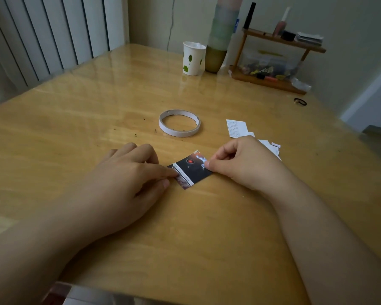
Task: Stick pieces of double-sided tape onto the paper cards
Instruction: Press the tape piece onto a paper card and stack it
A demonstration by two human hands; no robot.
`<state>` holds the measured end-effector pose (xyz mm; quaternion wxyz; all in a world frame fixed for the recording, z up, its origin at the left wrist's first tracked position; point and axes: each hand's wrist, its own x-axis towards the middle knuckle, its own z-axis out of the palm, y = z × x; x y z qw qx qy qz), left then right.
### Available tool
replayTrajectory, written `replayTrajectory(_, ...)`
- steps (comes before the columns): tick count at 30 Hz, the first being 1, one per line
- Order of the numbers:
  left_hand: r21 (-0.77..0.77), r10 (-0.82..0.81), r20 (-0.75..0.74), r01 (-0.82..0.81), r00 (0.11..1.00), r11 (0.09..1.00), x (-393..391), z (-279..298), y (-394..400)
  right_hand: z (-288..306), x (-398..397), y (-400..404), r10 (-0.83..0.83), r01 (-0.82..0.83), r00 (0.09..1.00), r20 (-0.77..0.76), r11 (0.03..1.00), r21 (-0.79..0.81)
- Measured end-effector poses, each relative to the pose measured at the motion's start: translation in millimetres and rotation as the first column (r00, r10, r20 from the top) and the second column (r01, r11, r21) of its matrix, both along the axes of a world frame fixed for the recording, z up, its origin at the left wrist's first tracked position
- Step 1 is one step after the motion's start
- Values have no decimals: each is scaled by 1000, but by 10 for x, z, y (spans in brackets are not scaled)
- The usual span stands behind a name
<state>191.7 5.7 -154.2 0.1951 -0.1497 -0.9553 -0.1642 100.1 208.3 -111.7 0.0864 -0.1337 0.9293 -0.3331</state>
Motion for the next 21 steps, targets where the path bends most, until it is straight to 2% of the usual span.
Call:
replayTrajectory(11,2,12,-5,-12,1000,1000,21,12,13,-3,17,-51,-29,31,999,-27,998,59)
replayTrajectory(21,-53,-4,-2,4,1000,999,39,33,25,5,24,-33,-11,12,999,-35,999,39)
